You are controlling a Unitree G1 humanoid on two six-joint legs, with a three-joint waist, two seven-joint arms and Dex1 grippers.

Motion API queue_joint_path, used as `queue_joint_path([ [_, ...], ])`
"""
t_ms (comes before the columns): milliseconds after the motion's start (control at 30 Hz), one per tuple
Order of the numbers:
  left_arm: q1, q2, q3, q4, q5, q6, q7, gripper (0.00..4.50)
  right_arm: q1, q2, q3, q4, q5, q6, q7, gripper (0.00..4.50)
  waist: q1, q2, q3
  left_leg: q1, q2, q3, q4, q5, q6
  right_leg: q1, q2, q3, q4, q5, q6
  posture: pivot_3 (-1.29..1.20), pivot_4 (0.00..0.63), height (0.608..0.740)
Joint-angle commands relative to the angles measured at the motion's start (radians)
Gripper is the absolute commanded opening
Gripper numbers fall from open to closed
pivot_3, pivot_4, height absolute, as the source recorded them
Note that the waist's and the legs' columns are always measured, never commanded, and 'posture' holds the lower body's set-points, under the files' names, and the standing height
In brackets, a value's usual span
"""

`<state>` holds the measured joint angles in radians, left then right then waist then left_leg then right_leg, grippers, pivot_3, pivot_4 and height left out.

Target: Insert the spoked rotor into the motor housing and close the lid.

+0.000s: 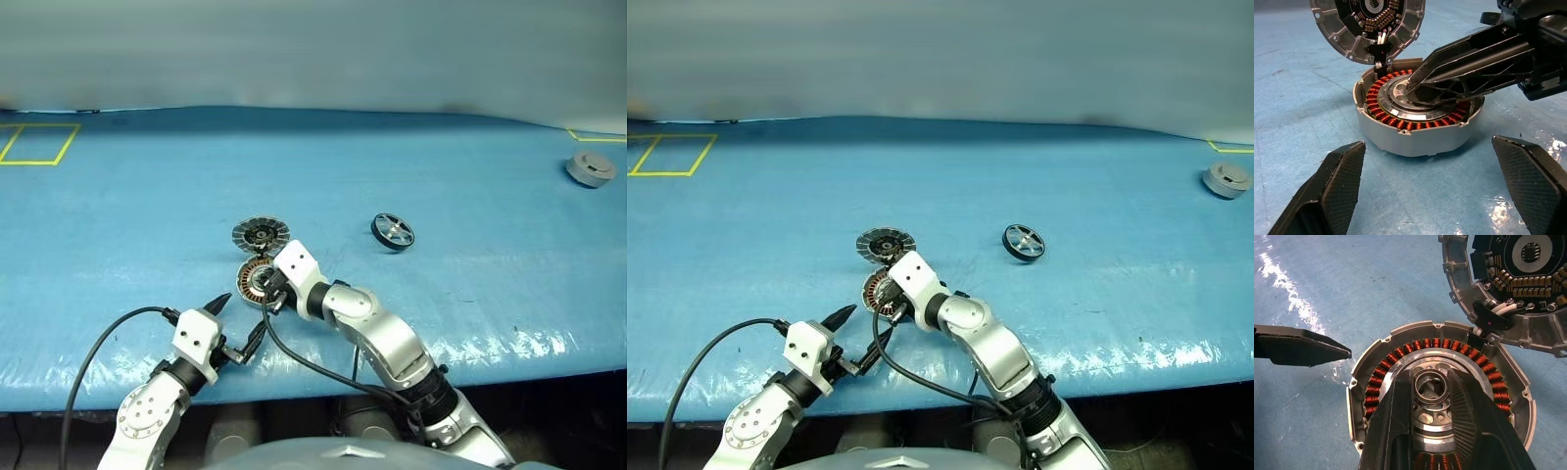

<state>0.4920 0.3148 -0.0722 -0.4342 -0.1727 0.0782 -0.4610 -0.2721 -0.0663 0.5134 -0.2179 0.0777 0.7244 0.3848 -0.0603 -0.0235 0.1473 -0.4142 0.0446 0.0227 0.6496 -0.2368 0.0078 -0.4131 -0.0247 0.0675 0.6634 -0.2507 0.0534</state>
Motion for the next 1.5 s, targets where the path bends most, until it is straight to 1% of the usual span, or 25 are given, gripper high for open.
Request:
queue_joint_path([
  [33, -0.001, 0.002, -0.005, -0.029, -0.011, -0.009, -0.006, 4.50, -0.016, 0.012, -0.015, -0.012, -0.005, -0.023, -0.009, 0.66, 0.000, 0.000, 0.000, 0.000, 0.000, 0.000, 0.000, 0.000, 0.000, 0.000, 0.000, 0.000, 0.000, 0.000, 0.000, 0.00, 0.150, 0.740],
  [333, -0.008, 0.002, -0.009, -0.024, -0.014, -0.008, -0.005, 4.50, -0.014, 0.003, -0.004, -0.019, -0.003, -0.010, 0.006, 0.66, 0.000, 0.000, 0.000, 0.000, 0.000, 0.000, 0.000, 0.000, 0.000, 0.000, 0.000, 0.000, 0.000, 0.000, 0.000, 0.00, 0.150, 0.740],
  [400, -0.009, 0.001, -0.011, -0.023, -0.014, -0.008, -0.003, 4.50, -0.014, 0.002, -0.003, -0.021, 0.000, -0.007, 0.010, 1.40, 0.000, 0.000, 0.000, 0.000, 0.000, 0.000, 0.000, 0.000, 0.000, 0.000, 0.000, 0.000, 0.000, 0.000, 0.000, 0.00, 0.150, 0.740],
  [500, -0.009, 0.000, -0.012, -0.021, -0.015, -0.008, -0.002, 4.50, -0.010, 0.004, -0.009, -0.038, 0.010, 0.003, 0.014, 2.32, 0.000, 0.000, 0.000, 0.000, 0.000, 0.000, 0.000, 0.000, 0.000, 0.000, 0.000, 0.000, 0.000, 0.000, 0.000, 0.00, 0.150, 0.740],
  [600, -0.009, -0.002, -0.012, -0.019, -0.016, -0.011, 0.000, 4.50, -0.008, 0.010, -0.032, -0.105, 0.043, 0.040, 0.020, 3.28, 0.000, 0.000, 0.000, 0.000, 0.000, 0.000, 0.001, 0.000, 0.000, 0.000, 0.000, 0.000, 0.000, 0.000, 0.000, 0.00, 0.150, 0.740],
  [733, -0.009, -0.006, -0.011, -0.016, -0.019, -0.014, 0.001, 4.50, -0.007, 0.024, -0.085, -0.229, 0.115, 0.134, 0.020, 3.28, 0.001, 0.000, 0.000, 0.000, 0.000, 0.000, 0.000, 0.000, 0.000, 0.000, 0.000, 0.000, 0.000, 0.001, 0.001, 0.00, 0.150, 0.740],
  [833, -0.011, -0.005, -0.011, -0.014, -0.020, -0.013, -0.001, 4.50, -0.011, 0.026, -0.092, -0.261, 0.125, 0.211, -0.009, 2.67, 0.000, 0.000, 0.000, 0.000, 0.000, 0.000, 0.000, 0.000, 0.000, 0.000, 0.000, 0.000, 0.000, 0.001, 0.001, 0.00, 0.150, 0.740],
  [1067, -0.015, -0.003, -0.015, -0.011, -0.019, -0.013, -0.005, 4.50, -0.066, 0.018, -0.026, -0.238, 0.085, 0.311, -0.066, 0.30, -0.001, 0.000, 0.000, 0.000, 0.000, 0.000, 0.001, 0.000, 0.000, 0.000, 0.000, 0.000, 0.000, 0.001, 0.001, 0.00, 0.150, 0.740],
  [1100, -0.014, -0.003, -0.016, -0.010, -0.018, -0.014, -0.005, 4.50, -0.074, 0.018, -0.017, -0.231, 0.083, 0.322, -0.070, 0.04, -0.001, 0.000, 0.000, 0.000, 0.000, 0.000, 0.001, 0.000, 0.000, 0.000, 0.000, 0.000, 0.000, 0.001, 0.001, 0.00, 0.150, 0.740],
  [1500, -0.003, -0.004, -0.020, -0.007, -0.005, -0.028, 0.001, 4.50, -0.126, 0.011, 0.013, -0.161, 0.076, 0.344, -0.090, 0.04, -0.001, 0.000, 0.000, 0.000, 0.000, 0.000, 0.001, 0.000, 0.000, 0.000, 0.000, 0.000, 0.000, 0.001, 0.001, 0.00, 0.150, 0.740],
])
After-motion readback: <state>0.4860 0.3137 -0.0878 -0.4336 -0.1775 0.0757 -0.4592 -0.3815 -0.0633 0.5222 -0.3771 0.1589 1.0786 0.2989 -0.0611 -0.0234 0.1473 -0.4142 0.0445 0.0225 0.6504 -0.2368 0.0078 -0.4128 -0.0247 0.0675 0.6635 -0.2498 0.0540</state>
